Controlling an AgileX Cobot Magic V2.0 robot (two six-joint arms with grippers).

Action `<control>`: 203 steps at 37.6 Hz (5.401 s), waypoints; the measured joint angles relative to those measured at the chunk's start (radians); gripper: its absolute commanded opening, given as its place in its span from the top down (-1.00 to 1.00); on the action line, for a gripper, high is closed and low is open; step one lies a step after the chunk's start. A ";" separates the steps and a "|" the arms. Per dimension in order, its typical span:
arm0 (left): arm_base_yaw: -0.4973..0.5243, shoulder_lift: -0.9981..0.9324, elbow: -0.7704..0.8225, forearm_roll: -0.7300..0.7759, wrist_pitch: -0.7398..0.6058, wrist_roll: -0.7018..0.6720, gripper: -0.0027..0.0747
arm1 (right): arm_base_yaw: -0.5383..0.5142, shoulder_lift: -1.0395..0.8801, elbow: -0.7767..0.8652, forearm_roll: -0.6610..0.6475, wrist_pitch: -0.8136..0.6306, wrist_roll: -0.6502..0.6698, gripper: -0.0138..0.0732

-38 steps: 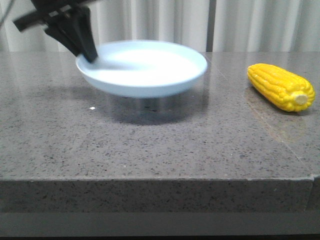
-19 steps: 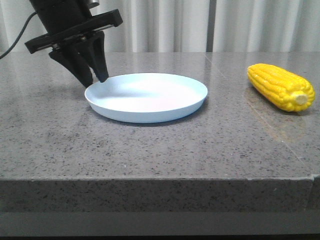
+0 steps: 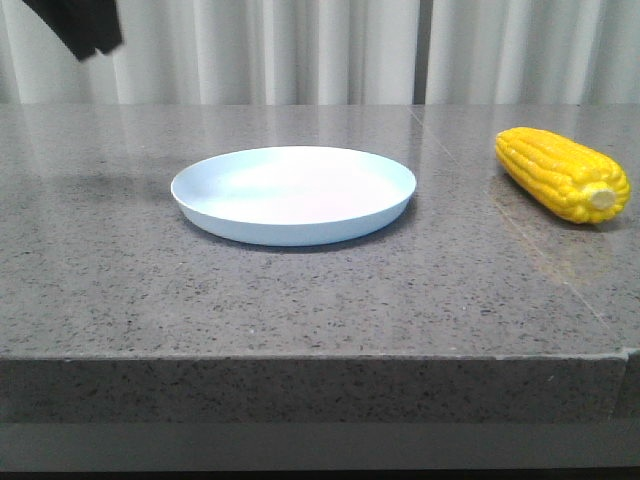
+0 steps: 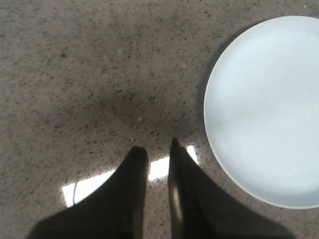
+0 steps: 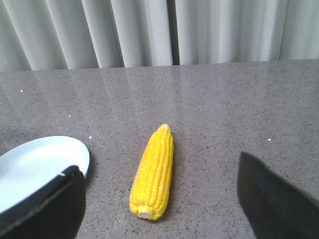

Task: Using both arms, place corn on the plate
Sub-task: 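Release the plate and raise the left gripper away, then grasp the yellow corn cob with the right gripper and lift it, then carry the corn over the plate and lower it with the right gripper, then open the right gripper and lift it off the corn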

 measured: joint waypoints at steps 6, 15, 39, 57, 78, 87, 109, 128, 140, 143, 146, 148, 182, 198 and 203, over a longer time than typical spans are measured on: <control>0.000 -0.119 0.120 0.063 -0.058 -0.039 0.98 | 0.000 0.000 0.000 0.000 0.000 0.000 -0.80; 0.000 -0.324 0.359 0.129 -0.221 -0.107 0.98 | 0.000 0.000 0.000 0.000 0.000 0.000 -0.80; 0.000 -1.243 1.151 0.200 -0.703 -0.126 0.98 | 0.000 0.000 0.000 0.000 0.000 0.000 -0.80; 0.000 -1.644 1.277 0.223 -0.703 -0.127 0.98 | 0.000 0.052 -0.023 0.014 0.014 0.000 -0.80; 0.000 -1.645 1.277 0.223 -0.703 -0.127 0.98 | 0.000 0.884 -0.481 0.043 0.252 0.000 -0.80; 0.000 -1.645 1.277 0.223 -0.703 -0.127 0.98 | 0.002 1.167 -0.613 0.072 0.300 0.000 -0.80; 0.000 -1.645 1.277 0.223 -0.703 -0.127 0.98 | 0.006 1.215 -0.633 0.150 0.322 0.000 0.56; 0.000 -1.645 1.277 0.223 -0.703 -0.127 0.98 | 0.347 1.126 -0.887 -0.161 0.481 0.335 0.46; 0.000 -1.645 1.279 0.223 -0.703 -0.127 0.98 | 0.591 1.367 -1.008 -0.207 0.431 0.506 0.46; 0.000 -1.645 1.279 0.223 -0.703 -0.127 0.98 | 0.591 1.411 -1.011 -0.233 0.426 0.512 0.45; 0.000 -1.645 1.279 0.223 -0.703 -0.127 0.98 | 0.591 1.431 -1.011 -0.241 0.426 0.516 0.27; 0.000 -1.645 1.279 0.223 -0.703 -0.127 0.98 | 0.591 1.436 -1.012 -0.241 0.429 0.516 0.07; 0.000 -1.645 1.279 0.223 -0.703 -0.127 0.98 | 0.520 1.277 -1.341 -0.438 0.824 0.474 0.84; 0.000 -1.645 1.279 0.223 -0.703 -0.127 0.98 | 0.126 0.994 -1.082 -0.254 0.827 0.312 0.84; 0.000 -1.645 1.279 0.223 -0.703 -0.127 0.98 | 0.058 0.833 -0.859 -0.249 0.777 0.303 0.84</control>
